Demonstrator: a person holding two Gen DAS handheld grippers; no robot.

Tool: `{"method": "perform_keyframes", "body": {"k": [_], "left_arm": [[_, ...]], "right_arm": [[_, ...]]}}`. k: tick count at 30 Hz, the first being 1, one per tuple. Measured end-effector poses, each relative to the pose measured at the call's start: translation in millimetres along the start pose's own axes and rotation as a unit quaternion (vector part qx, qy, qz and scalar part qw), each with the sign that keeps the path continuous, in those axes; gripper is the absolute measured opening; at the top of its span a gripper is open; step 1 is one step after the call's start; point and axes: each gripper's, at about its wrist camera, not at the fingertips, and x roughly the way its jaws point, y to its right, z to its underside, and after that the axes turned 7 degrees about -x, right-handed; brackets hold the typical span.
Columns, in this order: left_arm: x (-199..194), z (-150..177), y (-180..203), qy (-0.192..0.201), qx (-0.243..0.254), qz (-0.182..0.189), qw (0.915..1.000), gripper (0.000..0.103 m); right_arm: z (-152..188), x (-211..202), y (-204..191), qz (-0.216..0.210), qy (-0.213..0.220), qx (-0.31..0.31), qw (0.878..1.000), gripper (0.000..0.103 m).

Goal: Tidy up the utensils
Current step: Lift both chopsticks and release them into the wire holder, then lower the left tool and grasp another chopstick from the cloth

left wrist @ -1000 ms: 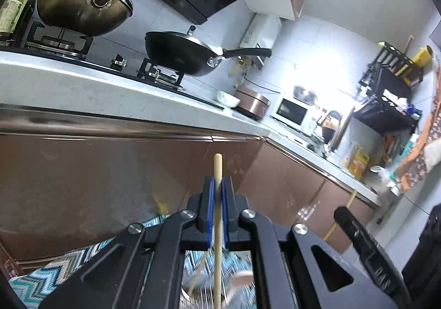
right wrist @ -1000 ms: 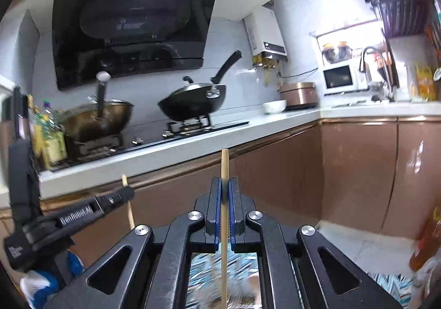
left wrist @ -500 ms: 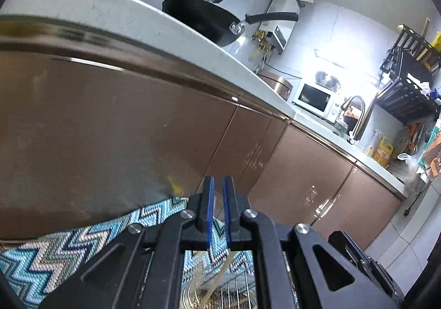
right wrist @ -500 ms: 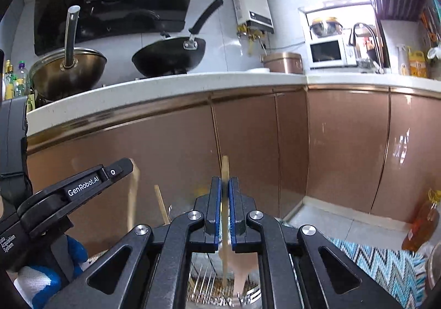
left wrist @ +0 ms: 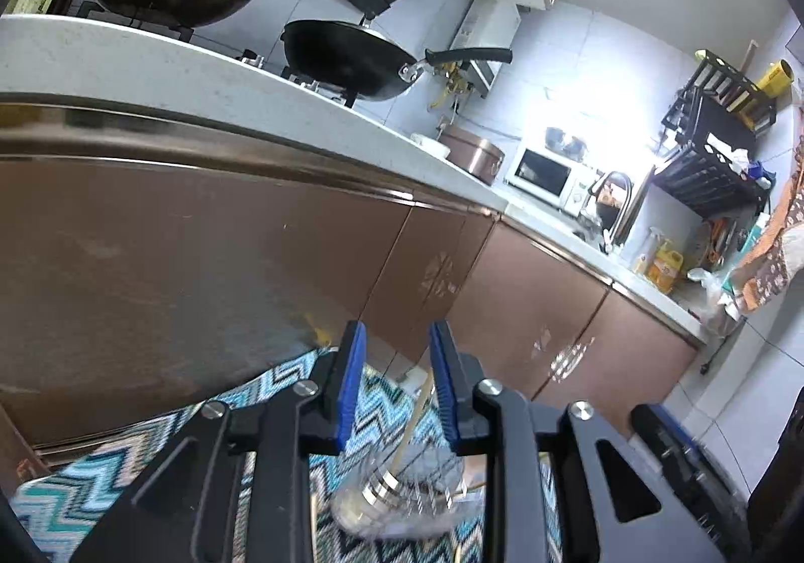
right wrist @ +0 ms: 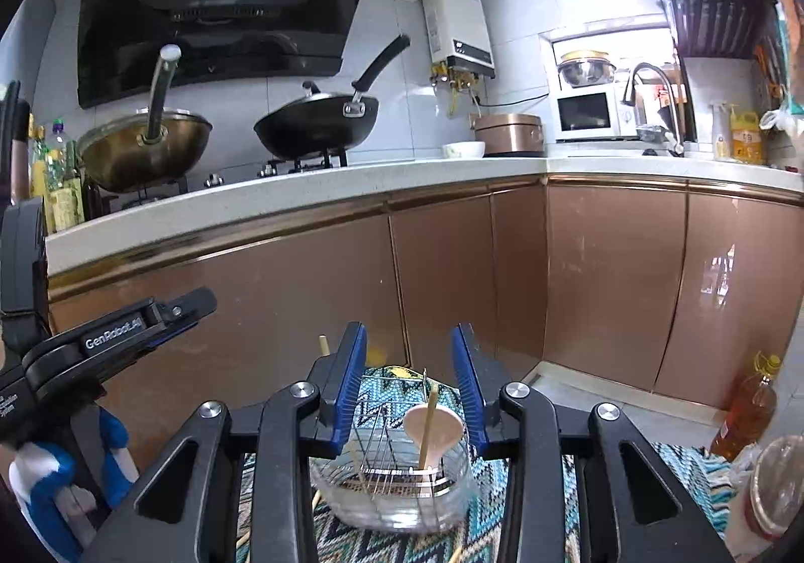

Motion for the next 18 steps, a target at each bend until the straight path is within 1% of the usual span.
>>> {"method": "perform_keyframes", "body": {"k": [2,4,5,6,8,10,13,15,16,18], "left_arm": [[-4.6,0.5,-11.2,-0.028,-0.008,-0.018,0.9994,0.026],[-3.6,9.4,-24.0,-0.073,-0.013,-0.028,0.9969,0.026],[-0.8,18.1,-31.0,-0.103,-0.01,-0.043,0.9937,0.026],[1.9,24.8,-35.2,-0.125,-0.006,-0.05,0.9908,0.026],[10.2,40.9,-45.4,-0.173,-0.003,-0.056,0.9833,0.026],[24.0,56.2,-55.9,-0.223,0.001,-0.067,0.9724,0.026],[47.4,68.3,-62.3,-0.273,0.013,-0.082,0.9583,0.026],[68.9,74.9,-67.8,-0.318,0.026,-0.087,0.9436,0.026],[81.3,78.7,-71.0,-0.34,0.035,-0.094,0.9349,0.025],[96.4,87.2,-80.6,-0.366,0.045,-0.106,0.9234,0.025]], "right_arm": [[-1.7,-14.0,2.3,0.002,0.0,0.004,1.0,0.035],[0.0,-24.7,3.7,0.002,-0.003,0.007,1.0,0.036],[2.8,-31.5,6.1,0.002,-0.005,0.011,1.0,0.036],[4.9,-35.1,7.5,0.003,-0.007,0.014,1.0,0.036],[11.1,-41.2,12.6,0.003,-0.015,0.023,1.0,0.036],[20.0,-44.9,19.9,0.003,-0.025,0.035,0.999,0.036],[37.7,-48.0,30.9,0.002,-0.045,0.046,0.998,0.036],[51.2,-48.1,39.9,0.002,-0.062,0.05,0.997,0.036],[56.0,-47.4,44.5,0.004,-0.068,0.054,0.996,0.036],[66.7,-45.7,56.3,0.007,-0.082,0.064,0.995,0.036]]}}
